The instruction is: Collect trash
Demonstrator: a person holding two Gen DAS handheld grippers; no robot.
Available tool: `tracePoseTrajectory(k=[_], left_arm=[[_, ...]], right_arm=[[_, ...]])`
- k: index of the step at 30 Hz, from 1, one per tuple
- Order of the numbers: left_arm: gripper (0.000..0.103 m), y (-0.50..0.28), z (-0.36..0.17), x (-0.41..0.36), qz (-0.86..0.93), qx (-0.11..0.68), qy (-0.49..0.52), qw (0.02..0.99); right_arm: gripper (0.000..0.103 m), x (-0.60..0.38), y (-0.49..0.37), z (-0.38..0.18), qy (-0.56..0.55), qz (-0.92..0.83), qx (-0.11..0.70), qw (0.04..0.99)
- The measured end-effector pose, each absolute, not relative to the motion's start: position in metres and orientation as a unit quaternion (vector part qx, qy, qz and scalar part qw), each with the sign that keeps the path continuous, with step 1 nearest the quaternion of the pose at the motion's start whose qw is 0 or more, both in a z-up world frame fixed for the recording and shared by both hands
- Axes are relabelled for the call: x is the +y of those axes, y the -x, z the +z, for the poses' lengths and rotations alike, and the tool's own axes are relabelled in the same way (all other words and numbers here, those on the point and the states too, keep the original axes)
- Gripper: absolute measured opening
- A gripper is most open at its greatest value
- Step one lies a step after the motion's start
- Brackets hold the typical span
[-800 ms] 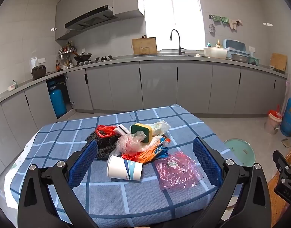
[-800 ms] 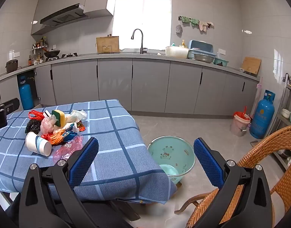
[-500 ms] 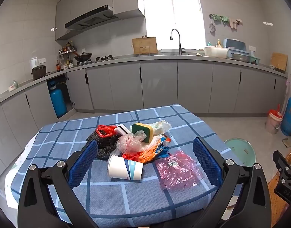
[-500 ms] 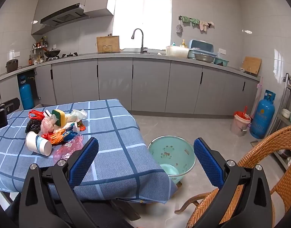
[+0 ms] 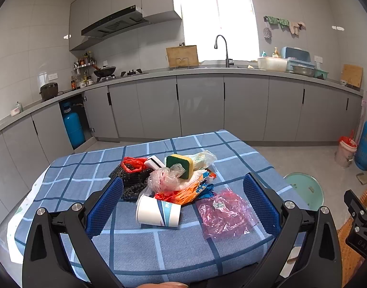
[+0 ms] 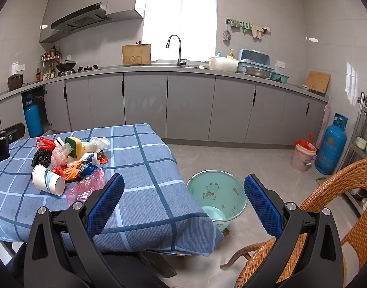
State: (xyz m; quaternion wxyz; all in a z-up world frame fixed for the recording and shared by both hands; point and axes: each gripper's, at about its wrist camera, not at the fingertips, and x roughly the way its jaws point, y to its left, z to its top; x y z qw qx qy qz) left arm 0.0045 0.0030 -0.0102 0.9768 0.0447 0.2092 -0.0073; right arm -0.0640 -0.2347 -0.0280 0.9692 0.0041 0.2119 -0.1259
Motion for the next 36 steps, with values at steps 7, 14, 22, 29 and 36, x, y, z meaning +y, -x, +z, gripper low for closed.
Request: tracePoseTrajectory(k=[7, 14, 22, 29, 36], left_arm=[[0.099, -0.008, -0.011, 0.002, -0.007, 0.215, -0.047, 0.975], [0.099, -0.008, -0.008, 0.002, -0.007, 0.215, -0.047, 0.975], [0.099, -0.004, -0.002, 0.000, -0.013, 0.212, -0.050, 0.976], [0.099, -0.002, 0.000, -0.001, -0.011, 0.211, -0.050, 0.976], [0.099, -0.001, 0.000, -0.001, -0.006, 0.210, -0.050, 0.976]], right_arm=[[0.098, -0.234, 0.061, -0.032, -0.002, -0.125, 0.215, 0.969], [0.098, -0.234, 0.061, -0.032, -0.002, -0.126, 0.215, 0.968], [0.098, -0.233, 0.062, -0.031, -0.002, -0.124, 0.216, 0.968], [0.098, -0.233, 0.062, -0.032, -0.001, -0.124, 0.216, 0.968], [0.098, -0.233, 0.062, -0.032, -0.002, -0.124, 0.216, 0.969]])
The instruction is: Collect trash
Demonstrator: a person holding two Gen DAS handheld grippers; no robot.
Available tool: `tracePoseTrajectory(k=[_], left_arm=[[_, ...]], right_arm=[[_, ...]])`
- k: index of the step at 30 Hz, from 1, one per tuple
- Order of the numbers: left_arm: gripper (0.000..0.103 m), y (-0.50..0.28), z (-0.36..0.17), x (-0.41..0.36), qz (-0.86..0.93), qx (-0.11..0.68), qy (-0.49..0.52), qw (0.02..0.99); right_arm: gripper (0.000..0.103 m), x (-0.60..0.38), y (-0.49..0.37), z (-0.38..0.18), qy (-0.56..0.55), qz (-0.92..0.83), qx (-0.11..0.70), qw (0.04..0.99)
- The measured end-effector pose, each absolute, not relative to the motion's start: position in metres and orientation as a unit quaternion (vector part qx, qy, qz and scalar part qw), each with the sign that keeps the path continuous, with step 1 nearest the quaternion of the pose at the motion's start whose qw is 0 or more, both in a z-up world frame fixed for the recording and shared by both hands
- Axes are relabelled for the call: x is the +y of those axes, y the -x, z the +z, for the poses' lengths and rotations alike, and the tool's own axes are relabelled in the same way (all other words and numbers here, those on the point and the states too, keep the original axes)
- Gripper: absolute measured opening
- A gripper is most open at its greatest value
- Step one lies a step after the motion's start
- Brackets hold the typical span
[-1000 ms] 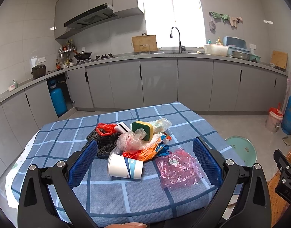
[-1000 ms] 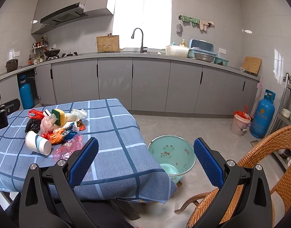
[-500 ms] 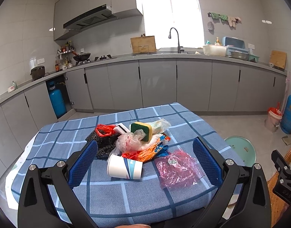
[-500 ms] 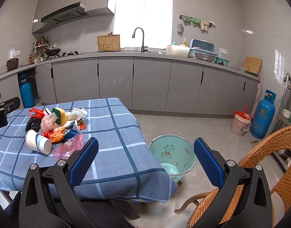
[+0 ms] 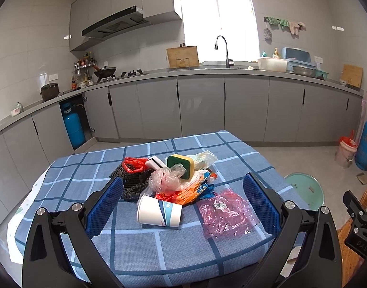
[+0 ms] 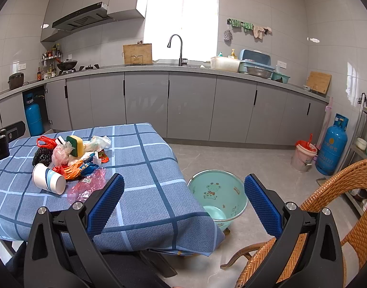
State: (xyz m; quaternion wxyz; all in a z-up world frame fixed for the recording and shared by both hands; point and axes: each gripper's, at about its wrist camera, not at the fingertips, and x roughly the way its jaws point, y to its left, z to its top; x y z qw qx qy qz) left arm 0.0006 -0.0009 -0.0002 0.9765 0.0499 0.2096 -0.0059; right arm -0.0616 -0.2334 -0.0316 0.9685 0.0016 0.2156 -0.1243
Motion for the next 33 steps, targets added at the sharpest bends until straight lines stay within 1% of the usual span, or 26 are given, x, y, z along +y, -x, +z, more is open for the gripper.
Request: tracePoseTrajectory(k=[33], left_arm=[[0.099, -0.0040, -0.0056, 0.0007, -0.005, 0.213, -0.046, 0.976]], right_arm=[[0.098, -0.2295, 0.0585, -0.0353, 0.001, -0.114, 0.220, 0.969]])
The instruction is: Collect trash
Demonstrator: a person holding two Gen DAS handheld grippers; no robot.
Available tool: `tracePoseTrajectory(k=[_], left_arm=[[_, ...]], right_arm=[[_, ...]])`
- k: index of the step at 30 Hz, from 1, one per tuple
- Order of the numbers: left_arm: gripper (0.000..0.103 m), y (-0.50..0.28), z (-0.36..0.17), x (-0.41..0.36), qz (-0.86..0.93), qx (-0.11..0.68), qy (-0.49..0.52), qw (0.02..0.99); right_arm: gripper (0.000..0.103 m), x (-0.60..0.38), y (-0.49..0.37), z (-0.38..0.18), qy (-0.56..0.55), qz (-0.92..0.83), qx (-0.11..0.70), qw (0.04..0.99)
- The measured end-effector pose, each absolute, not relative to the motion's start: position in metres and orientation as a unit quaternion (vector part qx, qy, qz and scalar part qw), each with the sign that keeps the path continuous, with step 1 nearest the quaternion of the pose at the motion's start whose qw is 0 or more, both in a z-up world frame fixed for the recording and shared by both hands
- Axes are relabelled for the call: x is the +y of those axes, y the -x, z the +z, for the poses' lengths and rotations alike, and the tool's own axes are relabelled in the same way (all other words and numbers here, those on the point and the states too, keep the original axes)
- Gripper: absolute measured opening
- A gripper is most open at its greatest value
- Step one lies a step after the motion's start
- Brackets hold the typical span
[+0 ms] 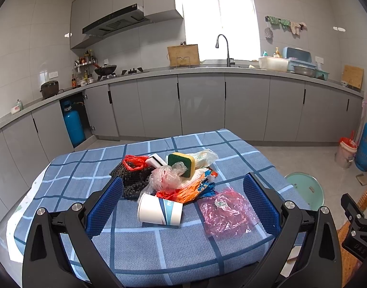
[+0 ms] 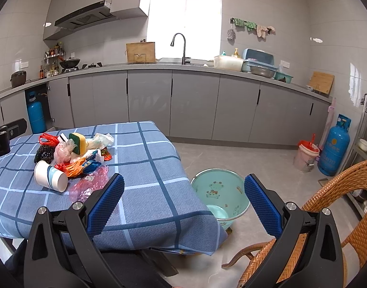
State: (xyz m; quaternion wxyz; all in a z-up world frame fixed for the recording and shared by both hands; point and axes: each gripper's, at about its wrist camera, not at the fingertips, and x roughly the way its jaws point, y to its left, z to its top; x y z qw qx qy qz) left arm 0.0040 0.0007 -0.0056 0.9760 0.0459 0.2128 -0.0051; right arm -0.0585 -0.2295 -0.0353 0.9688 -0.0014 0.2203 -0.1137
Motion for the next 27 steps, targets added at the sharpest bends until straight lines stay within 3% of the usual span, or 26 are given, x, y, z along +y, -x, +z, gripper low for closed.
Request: tracePoseTrajectory(k=[16, 27], left_arm=[[0.099, -0.055, -0.054, 0.099, 0.135, 0.291, -0.014, 0.947], [0.099, -0.090, -0.102, 0.101, 0.129, 0.355, -0.001, 0.926]], right_arm=[[0.098, -0.200, -0.006, -0.045, 0.016, -0.064, 0.215, 0.974], [0.098, -0.150, -0.080, -0.087, 0.059, -0.005, 0.277, 0.959]])
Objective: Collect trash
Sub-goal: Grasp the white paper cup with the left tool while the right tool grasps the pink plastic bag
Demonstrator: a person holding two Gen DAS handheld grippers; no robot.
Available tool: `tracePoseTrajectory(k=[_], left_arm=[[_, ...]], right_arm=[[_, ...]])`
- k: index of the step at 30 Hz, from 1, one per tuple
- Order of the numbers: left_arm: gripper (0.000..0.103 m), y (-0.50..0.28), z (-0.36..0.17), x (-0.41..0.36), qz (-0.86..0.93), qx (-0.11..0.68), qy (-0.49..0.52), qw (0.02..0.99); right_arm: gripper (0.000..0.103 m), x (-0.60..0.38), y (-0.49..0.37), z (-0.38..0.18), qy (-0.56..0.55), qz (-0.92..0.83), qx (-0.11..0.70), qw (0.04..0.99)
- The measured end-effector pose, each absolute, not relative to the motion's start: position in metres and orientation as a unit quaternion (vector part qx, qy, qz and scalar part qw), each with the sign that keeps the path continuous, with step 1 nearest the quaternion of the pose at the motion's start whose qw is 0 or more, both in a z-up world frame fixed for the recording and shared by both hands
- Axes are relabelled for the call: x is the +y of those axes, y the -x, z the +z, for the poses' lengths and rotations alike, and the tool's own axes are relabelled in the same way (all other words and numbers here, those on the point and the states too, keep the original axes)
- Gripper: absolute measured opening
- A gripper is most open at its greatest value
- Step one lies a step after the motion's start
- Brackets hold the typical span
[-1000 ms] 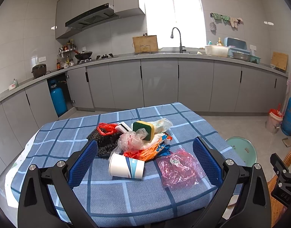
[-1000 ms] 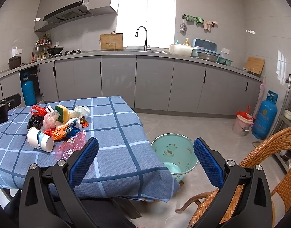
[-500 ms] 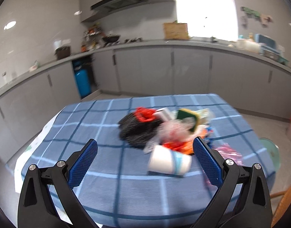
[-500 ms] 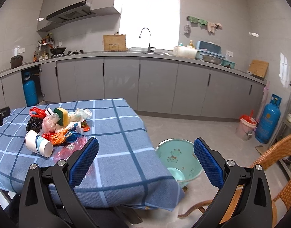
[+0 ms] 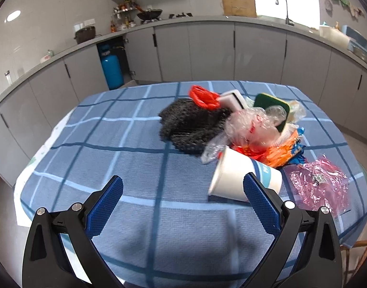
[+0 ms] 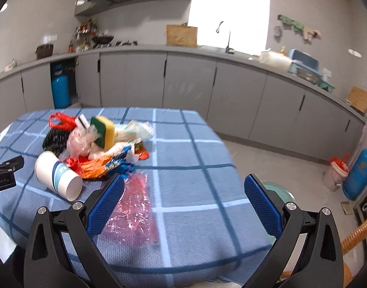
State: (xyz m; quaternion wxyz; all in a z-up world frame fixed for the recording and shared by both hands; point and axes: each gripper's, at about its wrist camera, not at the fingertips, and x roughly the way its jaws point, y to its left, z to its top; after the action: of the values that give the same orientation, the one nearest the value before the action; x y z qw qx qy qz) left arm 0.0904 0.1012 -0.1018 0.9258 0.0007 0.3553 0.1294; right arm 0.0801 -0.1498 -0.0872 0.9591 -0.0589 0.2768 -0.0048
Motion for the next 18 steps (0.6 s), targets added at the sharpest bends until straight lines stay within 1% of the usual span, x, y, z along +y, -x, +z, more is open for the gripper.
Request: tracePoseTrajectory(k=[5, 12, 13, 14, 15, 16, 17, 18], left_arm=[[0.099, -0.116, -0.119, 0.095, 0.111, 0.374, -0.009, 0.921], [0.097, -0.134, -0.133, 0.087, 0.075, 0.374, -0.018, 0.924], [0.090, -0.133, -0.134, 0.088, 0.071, 0.371, -0.013, 0.926], [0.078, -0.132, -0.133, 0.088, 0.062, 0.368, -0.006, 0.928], [0.072, -0.132, -0.132, 0.088, 0.056, 0.366, -0.002, 0.929], [0.062, -0.131, -0.131, 0.088, 0.048, 0.364, 0.003, 0.930], [0.048, -0.131, -0.130, 0.087, 0.042, 0.364, 0.005, 0.931], [0.044, -0.131, -0.130, 0.086, 0.036, 0.365, 0.007, 0.930]], right_arm=[[0.098, -0.144, -0.097, -0.110, 0.069, 0.004, 0.308, 0.949], [0.098, -0.136, -0.110, -0.131, 0.078, 0.011, 0.328, 0.941], [0.098, -0.135, -0.111, -0.133, 0.079, 0.012, 0.331, 0.940], [0.098, -0.134, -0.113, -0.136, 0.079, 0.015, 0.335, 0.939], [0.098, -0.133, -0.115, -0.139, 0.080, 0.016, 0.337, 0.938], [0.098, -0.134, -0.116, -0.141, 0.080, 0.017, 0.340, 0.937], [0.098, -0.133, -0.117, -0.141, 0.081, 0.018, 0.342, 0.936], [0.098, -0.133, -0.119, -0.143, 0.082, 0.018, 0.343, 0.936]])
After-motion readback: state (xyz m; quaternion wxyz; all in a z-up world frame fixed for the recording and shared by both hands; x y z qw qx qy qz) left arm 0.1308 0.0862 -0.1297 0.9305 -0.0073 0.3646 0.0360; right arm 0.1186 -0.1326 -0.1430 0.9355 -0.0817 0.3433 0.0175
